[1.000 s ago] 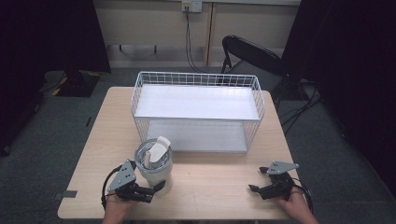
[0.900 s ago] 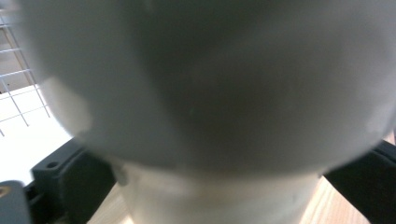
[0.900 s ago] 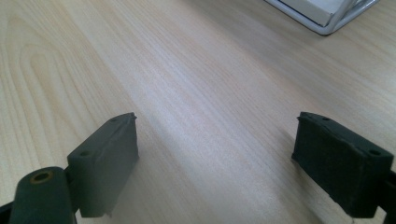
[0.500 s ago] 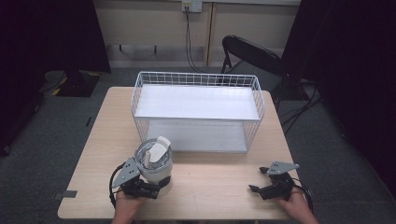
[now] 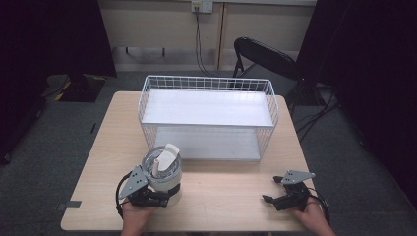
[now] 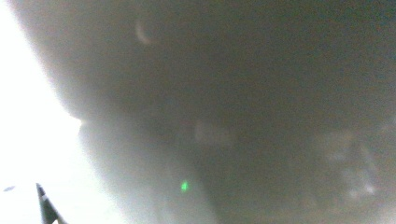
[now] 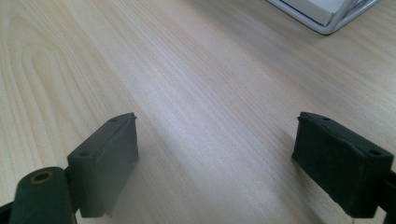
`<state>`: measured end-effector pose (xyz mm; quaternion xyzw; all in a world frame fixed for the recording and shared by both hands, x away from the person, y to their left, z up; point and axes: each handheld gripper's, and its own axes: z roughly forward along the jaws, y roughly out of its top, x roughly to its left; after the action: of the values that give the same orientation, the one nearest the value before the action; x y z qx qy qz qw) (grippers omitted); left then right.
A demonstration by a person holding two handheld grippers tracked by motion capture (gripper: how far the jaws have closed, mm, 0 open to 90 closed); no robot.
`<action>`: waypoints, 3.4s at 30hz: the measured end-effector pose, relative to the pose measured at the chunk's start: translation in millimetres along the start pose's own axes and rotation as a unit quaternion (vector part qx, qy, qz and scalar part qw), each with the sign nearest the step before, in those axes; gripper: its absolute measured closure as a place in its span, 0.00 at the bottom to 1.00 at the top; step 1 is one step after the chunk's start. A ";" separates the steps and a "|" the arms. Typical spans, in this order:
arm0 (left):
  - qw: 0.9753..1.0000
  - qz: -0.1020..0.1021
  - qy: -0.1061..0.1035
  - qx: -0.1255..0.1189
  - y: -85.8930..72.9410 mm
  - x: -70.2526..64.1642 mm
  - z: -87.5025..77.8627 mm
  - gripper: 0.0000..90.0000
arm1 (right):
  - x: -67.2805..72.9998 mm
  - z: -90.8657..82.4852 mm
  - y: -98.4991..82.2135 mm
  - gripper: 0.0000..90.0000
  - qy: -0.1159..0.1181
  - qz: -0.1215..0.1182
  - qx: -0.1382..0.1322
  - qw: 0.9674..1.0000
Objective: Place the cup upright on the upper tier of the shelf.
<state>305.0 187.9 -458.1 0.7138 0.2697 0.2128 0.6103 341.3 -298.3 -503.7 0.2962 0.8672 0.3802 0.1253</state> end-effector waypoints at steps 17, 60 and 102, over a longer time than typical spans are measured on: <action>0.999 -0.033 -0.005 -0.036 28.7 4.4 -10.5 0.06 | 0.0 -0.3 -0.3 0.14 0.001 0.000 0.000 1.000; 0.999 -0.048 0.000 -0.004 119.5 25.3 -0.8 0.07 | 0.0 -0.3 -0.3 0.14 0.001 0.000 0.000 1.000; 0.999 -0.050 0.002 -0.006 211.6 46.2 29.8 0.07 | -0.2 -0.7 -0.7 0.14 0.002 -0.003 -0.001 1.000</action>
<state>385.7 171.9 -255.5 0.6957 0.3050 0.1845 0.6237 340.8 -299.2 -503.8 0.2923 0.8679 0.3818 0.1249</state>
